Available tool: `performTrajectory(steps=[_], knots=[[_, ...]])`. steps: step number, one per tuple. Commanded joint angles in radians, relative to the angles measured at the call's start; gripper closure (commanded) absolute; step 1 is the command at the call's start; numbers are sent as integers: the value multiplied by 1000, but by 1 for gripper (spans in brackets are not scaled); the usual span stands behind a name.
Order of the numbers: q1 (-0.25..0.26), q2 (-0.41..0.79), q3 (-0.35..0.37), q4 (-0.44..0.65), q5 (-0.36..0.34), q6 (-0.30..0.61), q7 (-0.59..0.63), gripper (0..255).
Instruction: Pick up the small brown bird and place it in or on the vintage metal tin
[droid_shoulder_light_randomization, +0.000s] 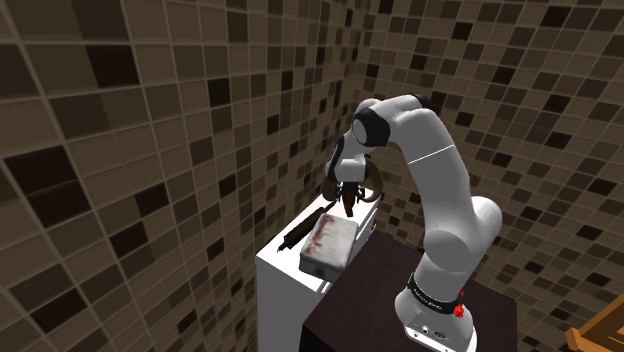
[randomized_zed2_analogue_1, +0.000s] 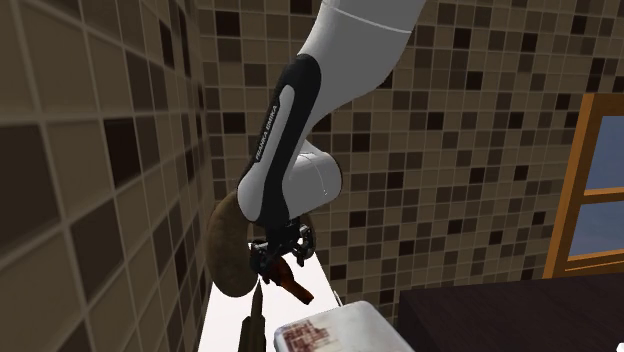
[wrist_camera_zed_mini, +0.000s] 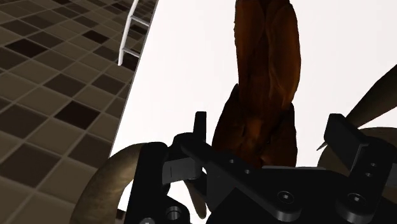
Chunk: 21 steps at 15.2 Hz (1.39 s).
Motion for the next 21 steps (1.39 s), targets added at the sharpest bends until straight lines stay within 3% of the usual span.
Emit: performTrajectory(steps=[1,3,11,12,21], knots=[[-16,25,14,14,9,22,-9,0],[-35,58,32,35,18,37,-17,0],[-35,58,32,35,18,37,-17,0],[-35,58,32,35,18,37,-17,255],[-35,58,32,35,18,37,-17,255]])
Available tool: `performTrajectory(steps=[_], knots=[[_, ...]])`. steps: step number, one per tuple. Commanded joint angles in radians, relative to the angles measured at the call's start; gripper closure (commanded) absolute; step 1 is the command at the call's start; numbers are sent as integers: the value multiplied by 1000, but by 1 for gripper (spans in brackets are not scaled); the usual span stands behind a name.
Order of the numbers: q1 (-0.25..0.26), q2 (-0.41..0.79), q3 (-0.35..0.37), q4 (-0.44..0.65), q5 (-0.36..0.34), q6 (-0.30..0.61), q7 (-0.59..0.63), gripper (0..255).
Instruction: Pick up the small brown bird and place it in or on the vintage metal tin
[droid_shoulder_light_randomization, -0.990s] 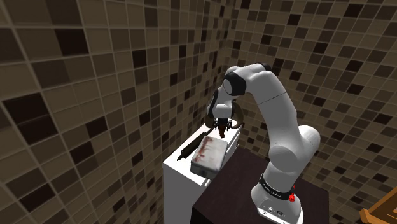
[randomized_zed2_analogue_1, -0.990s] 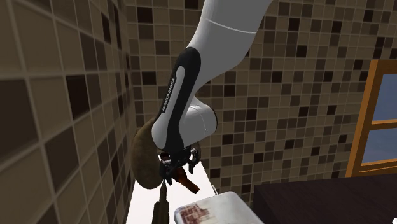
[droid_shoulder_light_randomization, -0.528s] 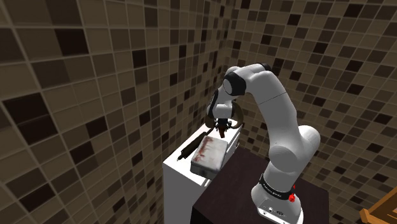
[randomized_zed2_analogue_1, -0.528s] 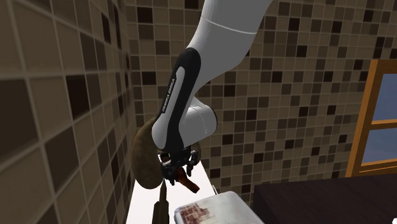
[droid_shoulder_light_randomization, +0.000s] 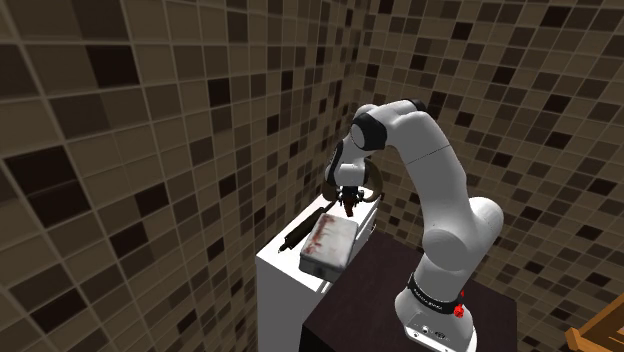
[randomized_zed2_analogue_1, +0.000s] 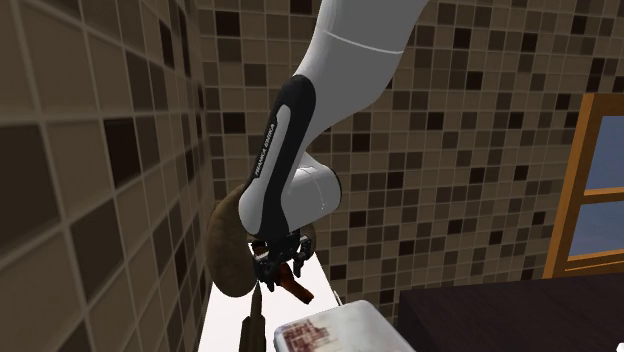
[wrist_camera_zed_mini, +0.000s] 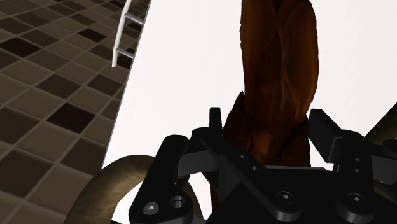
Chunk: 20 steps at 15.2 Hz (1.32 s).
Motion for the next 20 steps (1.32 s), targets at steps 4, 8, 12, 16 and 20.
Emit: performTrajectory(steps=[4,8,12,16,20], knots=[[24,-48,-29,-24,-16,-28,8,255],[49,-95,-61,-45,-36,-57,18,255],[75,-140,-93,-63,-58,-89,29,255],[101,-184,-126,-78,-82,-121,43,255],[128,-228,-160,-89,-110,-155,57,255]])
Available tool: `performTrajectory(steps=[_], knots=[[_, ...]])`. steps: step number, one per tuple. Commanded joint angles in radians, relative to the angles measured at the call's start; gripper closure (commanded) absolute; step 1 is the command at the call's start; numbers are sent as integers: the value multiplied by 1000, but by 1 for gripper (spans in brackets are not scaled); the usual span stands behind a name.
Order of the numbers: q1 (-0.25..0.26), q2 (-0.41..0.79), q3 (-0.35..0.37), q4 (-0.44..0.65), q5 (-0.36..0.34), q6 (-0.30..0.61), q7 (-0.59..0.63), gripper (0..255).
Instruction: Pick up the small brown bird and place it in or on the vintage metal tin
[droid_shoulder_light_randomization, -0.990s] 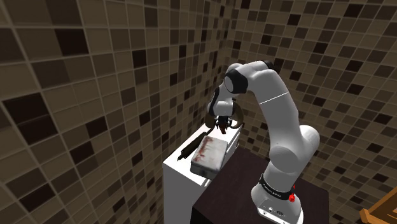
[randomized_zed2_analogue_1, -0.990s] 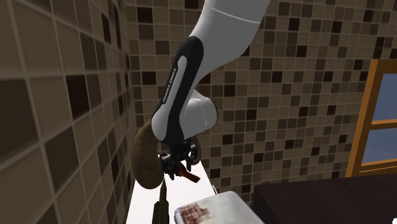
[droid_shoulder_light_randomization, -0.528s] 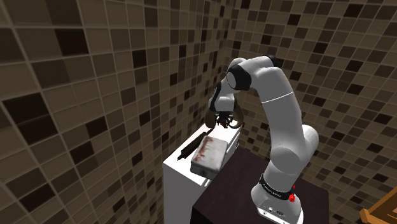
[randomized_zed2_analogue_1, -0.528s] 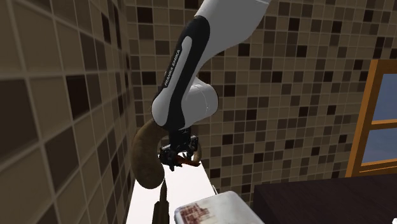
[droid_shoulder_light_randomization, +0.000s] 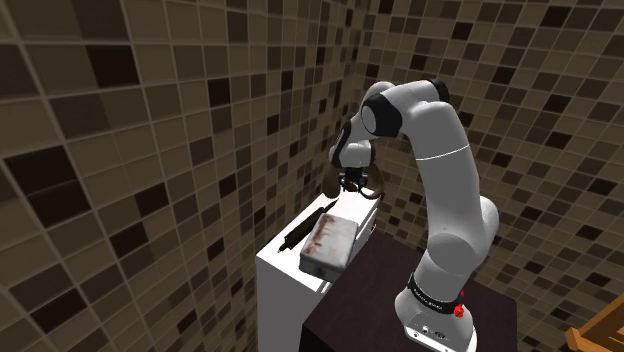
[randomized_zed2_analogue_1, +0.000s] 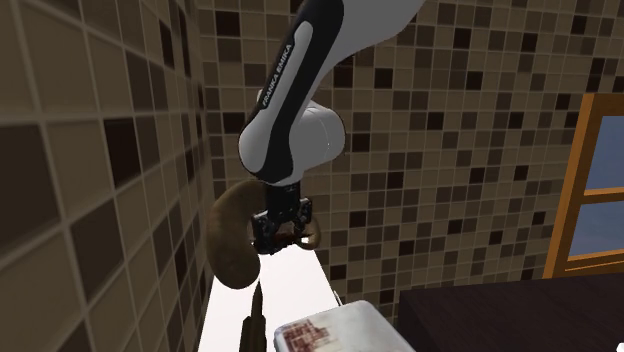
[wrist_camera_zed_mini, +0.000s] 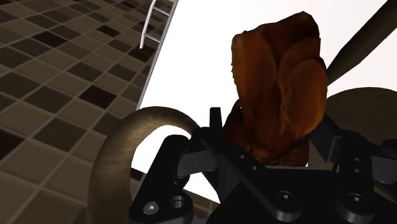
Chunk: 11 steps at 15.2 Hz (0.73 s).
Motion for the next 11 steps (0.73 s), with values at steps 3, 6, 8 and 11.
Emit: performTrajectory(steps=[3,6,8,11], knots=[[21,-42,-35,1,-28,-30,12,255],[40,-74,-60,-3,-51,-57,25,255],[53,-94,-77,-4,-67,-76,33,255],[72,-125,-101,-5,-92,-104,47,255]])
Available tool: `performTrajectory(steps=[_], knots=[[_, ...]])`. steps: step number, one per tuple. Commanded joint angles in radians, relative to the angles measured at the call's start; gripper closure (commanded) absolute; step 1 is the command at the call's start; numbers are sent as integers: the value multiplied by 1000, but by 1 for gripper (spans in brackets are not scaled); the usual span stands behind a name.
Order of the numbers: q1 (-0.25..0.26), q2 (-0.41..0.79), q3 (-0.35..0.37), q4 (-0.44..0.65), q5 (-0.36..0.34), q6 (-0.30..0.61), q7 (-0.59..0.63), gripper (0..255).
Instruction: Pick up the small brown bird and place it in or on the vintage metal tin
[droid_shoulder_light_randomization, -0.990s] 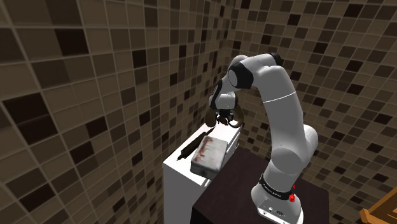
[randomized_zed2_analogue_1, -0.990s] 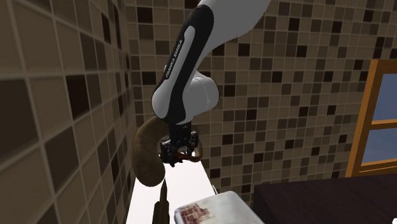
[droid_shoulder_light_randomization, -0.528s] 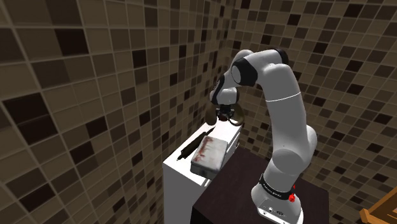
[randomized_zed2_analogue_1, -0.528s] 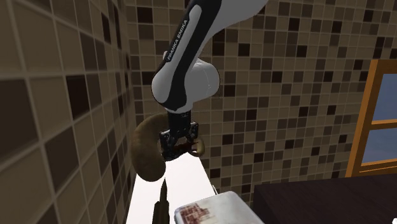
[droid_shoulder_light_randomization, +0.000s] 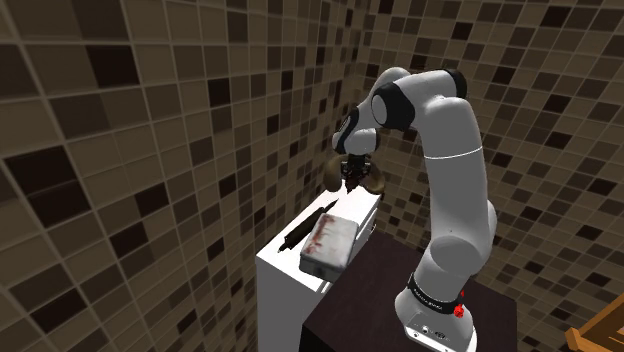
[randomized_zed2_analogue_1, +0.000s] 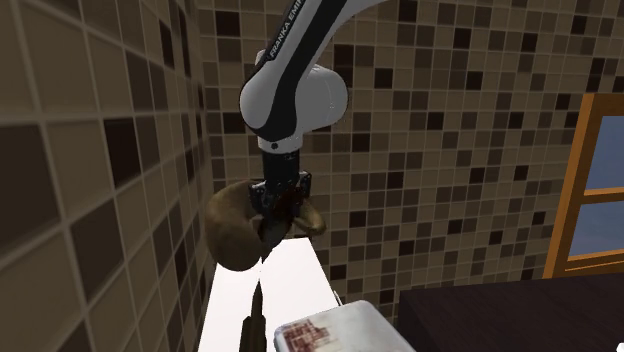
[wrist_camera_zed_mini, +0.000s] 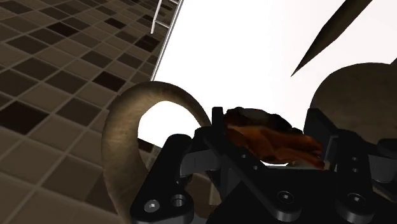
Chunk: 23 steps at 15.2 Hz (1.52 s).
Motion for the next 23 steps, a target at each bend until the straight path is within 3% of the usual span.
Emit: performTrajectory(steps=[1,2,10,13,17,20,23], knots=[[7,-14,-13,7,-12,-16,7,255],[8,-15,-14,7,-13,-17,7,255],[286,-233,-152,-310,-196,97,241,255],[408,-322,-227,-411,-320,122,382,255],[542,-461,-310,-526,-567,125,640,255],[559,-566,-286,-596,-753,99,841,255],[549,-651,-221,-658,-871,66,1002,255]])
